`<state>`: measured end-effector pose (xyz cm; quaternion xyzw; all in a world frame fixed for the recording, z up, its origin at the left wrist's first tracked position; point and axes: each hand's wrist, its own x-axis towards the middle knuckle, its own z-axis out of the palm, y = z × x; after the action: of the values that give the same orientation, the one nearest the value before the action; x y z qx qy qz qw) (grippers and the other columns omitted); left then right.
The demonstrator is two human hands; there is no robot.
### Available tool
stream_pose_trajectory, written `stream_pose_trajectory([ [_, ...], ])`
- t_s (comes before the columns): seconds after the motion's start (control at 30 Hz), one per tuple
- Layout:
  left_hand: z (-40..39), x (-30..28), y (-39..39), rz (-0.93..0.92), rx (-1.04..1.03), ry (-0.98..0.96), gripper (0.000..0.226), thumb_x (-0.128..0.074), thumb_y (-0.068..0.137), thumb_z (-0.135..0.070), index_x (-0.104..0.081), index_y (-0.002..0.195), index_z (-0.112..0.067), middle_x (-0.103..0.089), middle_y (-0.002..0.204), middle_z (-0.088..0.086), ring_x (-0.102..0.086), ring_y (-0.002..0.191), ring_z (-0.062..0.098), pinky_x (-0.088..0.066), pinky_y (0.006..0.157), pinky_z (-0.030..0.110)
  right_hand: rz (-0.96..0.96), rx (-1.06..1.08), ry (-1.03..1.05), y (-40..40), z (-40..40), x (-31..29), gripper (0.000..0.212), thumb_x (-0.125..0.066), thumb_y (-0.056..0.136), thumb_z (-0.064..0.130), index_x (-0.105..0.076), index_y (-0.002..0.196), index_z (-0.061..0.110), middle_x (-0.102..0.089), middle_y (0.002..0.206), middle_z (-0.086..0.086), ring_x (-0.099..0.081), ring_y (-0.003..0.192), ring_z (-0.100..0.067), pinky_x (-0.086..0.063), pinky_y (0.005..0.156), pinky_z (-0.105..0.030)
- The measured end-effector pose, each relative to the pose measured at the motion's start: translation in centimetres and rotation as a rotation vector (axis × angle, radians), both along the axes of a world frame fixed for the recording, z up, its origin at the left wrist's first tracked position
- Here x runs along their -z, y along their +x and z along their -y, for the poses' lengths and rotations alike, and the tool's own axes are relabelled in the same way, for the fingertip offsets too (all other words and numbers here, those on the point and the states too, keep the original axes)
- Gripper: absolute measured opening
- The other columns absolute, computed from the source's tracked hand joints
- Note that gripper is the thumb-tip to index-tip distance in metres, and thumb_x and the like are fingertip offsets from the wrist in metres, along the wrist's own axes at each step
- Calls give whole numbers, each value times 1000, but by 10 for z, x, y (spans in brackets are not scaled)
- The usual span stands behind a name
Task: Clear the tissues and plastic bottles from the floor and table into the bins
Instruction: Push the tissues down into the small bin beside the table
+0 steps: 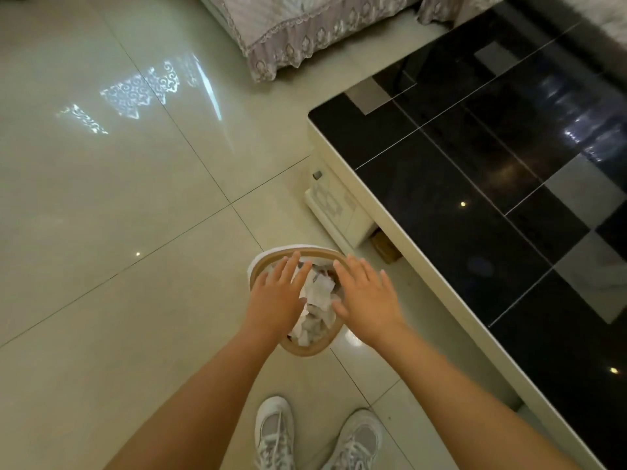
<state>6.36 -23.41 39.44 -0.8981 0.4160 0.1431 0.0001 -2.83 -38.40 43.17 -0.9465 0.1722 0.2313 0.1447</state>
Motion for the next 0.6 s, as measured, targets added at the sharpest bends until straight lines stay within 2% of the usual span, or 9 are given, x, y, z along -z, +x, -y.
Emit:
stream_pose_trajectory([
  [0.03,4,-14,2,18,-14,-15,70,-81,67,-37,-56,130,-18,-61,128,7,-63,110,25,-54,77,37,34,19,-7,1,4,-18,66,-45,95,42,-12,149,22,-11,158,-7,-9,146,-26,-14,117,-47],
  [0.1,16,-49,5,43,-21,-75,56,-73,76,-38,-57,127,-20,-63,119,3,-64,103,24,-51,75,35,118,46,-34,0,12,-53,58,-48,93,40,-25,143,21,-30,150,-7,-26,140,-25,-24,112,-41],
  [0.2,41,-106,7,67,-8,-156,47,-57,88,-39,-51,131,-21,-56,126,0,-57,110,21,-45,84,35,219,71,-111,-4,25,-99,49,-49,92,43,-40,135,20,-47,136,-4,-43,126,-24,-35,102,-37],
  [0.27,58,-141,5,98,19,-183,47,-52,90,-41,-48,133,-23,-54,129,-1,-54,113,19,-42,88,33,275,90,-145,-8,34,-129,47,-50,90,44,-45,131,21,-52,129,-2,-48,118,-23,-40,96,-38],
  [0.37,81,-182,1,137,45,-230,48,-55,88,-45,-50,131,-25,-57,127,-2,-56,111,18,-43,87,32,319,96,-148,-16,48,-165,48,-49,91,40,-44,134,21,-51,132,-1,-47,120,-22,-39,97,-37],
  [0.5,99,-187,-8,194,126,-243,42,-60,85,-42,-57,122,-23,-63,116,-1,-61,101,19,-46,79,32,388,122,-174,-29,58,-172,49,-52,90,36,-48,134,16,-55,131,-6,-51,119,-26,-44,94,-40],
  [0.6,96,-150,-20,146,114,-226,43,-57,87,-41,-54,126,-23,-61,119,-1,-59,105,19,-44,81,33,318,115,-177,-40,50,-144,49,-48,91,38,-44,135,18,-52,132,-3,-49,118,-25,-41,95,-39],
])
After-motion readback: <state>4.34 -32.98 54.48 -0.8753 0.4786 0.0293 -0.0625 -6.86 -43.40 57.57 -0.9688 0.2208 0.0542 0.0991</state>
